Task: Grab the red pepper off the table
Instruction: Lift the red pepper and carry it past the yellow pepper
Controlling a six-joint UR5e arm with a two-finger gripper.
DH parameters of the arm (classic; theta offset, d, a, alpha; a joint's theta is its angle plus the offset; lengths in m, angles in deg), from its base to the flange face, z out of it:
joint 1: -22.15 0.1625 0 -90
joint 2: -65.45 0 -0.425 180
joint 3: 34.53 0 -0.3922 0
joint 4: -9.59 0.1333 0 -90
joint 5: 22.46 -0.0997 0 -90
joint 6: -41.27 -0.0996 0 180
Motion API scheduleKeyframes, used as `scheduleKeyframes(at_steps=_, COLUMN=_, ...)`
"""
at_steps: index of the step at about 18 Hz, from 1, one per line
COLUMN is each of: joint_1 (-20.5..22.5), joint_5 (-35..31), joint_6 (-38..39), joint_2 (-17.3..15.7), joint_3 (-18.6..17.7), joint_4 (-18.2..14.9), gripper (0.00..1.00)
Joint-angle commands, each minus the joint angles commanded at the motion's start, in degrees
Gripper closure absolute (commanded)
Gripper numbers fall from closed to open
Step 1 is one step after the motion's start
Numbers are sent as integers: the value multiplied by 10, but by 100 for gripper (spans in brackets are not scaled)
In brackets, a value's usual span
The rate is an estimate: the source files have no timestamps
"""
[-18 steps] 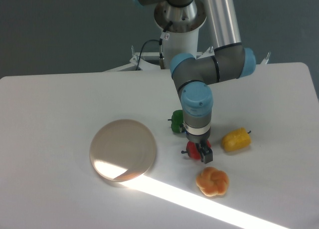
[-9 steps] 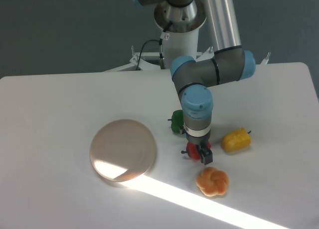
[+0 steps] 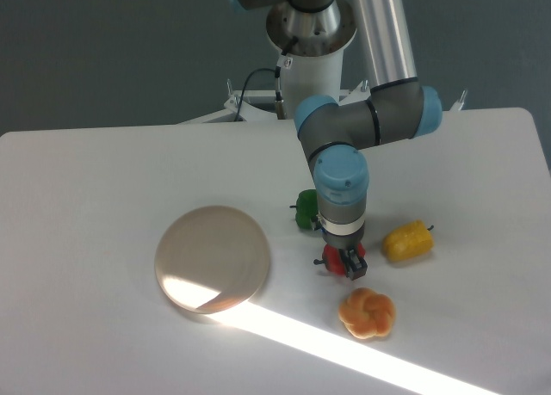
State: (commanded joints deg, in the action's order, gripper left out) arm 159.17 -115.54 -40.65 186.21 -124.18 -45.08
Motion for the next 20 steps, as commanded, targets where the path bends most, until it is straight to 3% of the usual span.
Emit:
scheduleKeyframes(at_steps=6, joint_1=5, joint_5=0, joint_6=-3, joint_2=-2, joint_3=61, joint_4=-6, gripper=45)
scheduleKeyframes(at_steps=9, joint_1=13, joint_5=3, joint_6=-46, joint_2=-3, joint_3=104, joint_4=-11, gripper=45)
scheduleKeyframes(at_steps=13, joint_1=47, joint_5=12, joint_6=-84, joint_2=-1, joint_3=152, joint_4=-43, gripper=45)
scheduleKeyframes(at_steps=16, joint_1=74, joint_5=13, joint_6=-98, joint_2=7, joint_3=200, joint_4=-85, gripper=45)
scheduleKeyframes(at_steps=20, joint_1=92, joint_5=13, joint_6=-118, joint_2=11, joint_3=215, joint_4=-91, gripper=45)
